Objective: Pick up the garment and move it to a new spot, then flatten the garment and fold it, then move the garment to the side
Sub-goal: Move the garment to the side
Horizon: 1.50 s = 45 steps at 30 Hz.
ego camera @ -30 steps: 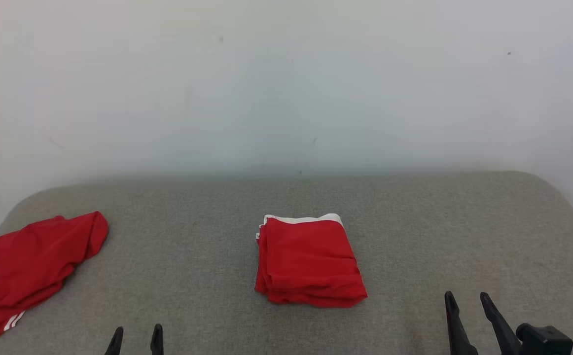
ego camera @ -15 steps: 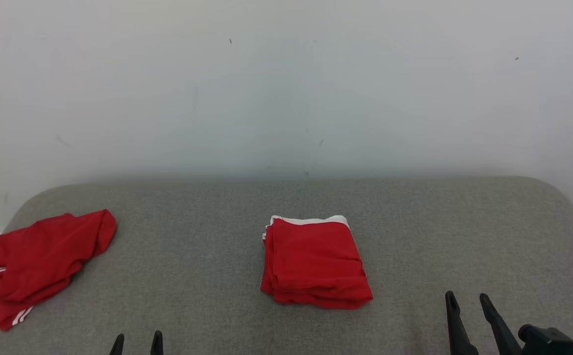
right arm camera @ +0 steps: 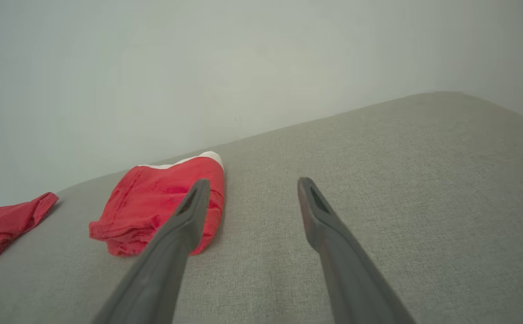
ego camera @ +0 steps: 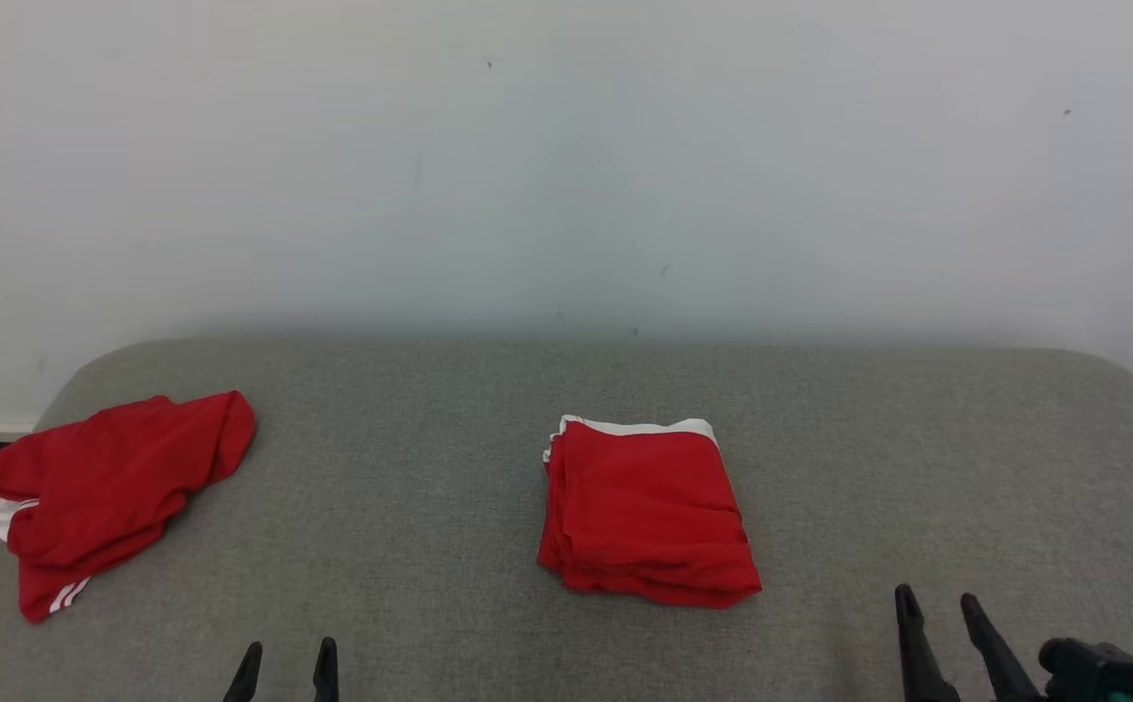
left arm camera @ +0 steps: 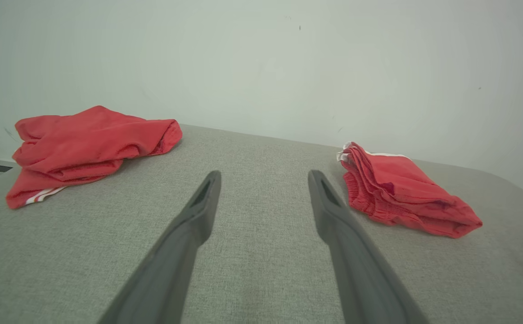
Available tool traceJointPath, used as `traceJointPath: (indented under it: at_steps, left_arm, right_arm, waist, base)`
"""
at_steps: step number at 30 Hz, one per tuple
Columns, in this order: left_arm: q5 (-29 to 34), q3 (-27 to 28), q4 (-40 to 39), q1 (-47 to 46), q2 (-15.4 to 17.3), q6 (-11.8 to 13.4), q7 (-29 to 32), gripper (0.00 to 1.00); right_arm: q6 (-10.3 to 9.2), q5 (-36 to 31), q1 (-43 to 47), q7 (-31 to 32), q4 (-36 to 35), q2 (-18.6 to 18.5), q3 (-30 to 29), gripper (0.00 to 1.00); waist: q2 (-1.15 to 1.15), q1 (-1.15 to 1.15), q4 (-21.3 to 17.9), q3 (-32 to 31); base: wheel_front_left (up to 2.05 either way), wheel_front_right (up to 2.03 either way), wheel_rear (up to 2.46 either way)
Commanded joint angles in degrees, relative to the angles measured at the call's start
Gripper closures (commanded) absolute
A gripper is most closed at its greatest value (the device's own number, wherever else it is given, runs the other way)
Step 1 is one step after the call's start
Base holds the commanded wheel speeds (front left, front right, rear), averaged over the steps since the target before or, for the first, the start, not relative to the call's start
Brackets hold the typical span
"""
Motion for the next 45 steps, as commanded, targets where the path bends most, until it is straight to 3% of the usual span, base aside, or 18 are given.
traceJointPath:
  at_steps: [1, 4, 10, 16, 22, 27, 45]
  left_arm:
    - [0.52, 0.04, -0.24, 0.14, -0.16, 0.02, -0.19, 0.0]
    - [0.86, -0.51, -1.06, 0.15, -0.49, -0.32, -0.19, 0.0]
    - [1.35, -2.92, -1.54, -0.86, -0.7, -0.42, -0.19, 0.0]
    - [1.02, -5.79, -2.29, -1.51, 0.12, -0.44, -0.19, 0.0]
    - [0.13, -9.07, -3.12, -3.98, 0.93, -0.45, -0.19, 0.0]
    - [0.66, -9.98, -3.95, -5.08, -0.16, -0.45, -0.19, 0.0]
    - [1.34, -11.84, -3.86, -6.34, -1.67, -0.46, -0.19, 0.0]
  right_arm:
    - [-0.14, -0.35, -0.58, 1.15, 0.24, 0.01, 0.01, 0.0]
    - [-0.14, -1.91, -4.38, 12.1, 2.16, -0.04, -1.63, 0.0]
    - [-0.13, -2.55, -15.83, 35.81, 10.23, 0.03, -10.85, 0.0]
    - [-0.13, -11.38, -28.63, 50.4, 18.05, 0.01, -19.14, 0.0]
    - [-0.13, -21.2, -39.01, 54.14, 23.57, 0.01, -25.72, 0.0]
    - [-0.14, -26.07, -43.94, 53.33, 27.72, -0.03, -29.46, 0.0]
    - [-0.12, -35.12, -46.95, 47.13, 44.32, 0.52, -38.21, 0.0]
  waist:
    - [-0.01, 0.0, 0.77, 0.49]
    - [-0.01, 0.0, 2.46, 1.47]
    - [-0.01, 0.0, 7.17, 2.91]
    - [-0.01, 0.0, 12.64, 5.19]
    - [-0.01, 0.0, 17.26, 9.64]
    - [-0.01, 0.0, 19.56, 12.52]
    - [-0.01, 0.0, 23.08, 16.26]
  base:
    - [0.0, 0.0, 0.0]
    - [0.0, 0.0, 0.0]
    - [0.0, 0.0, 0.0]
    - [0.0, 0.0, 0.0]
    - [0.0, 0.0, 0.0]
    - [0.0, 0.0, 0.0]
    - [0.0, 0.0, 0.0]
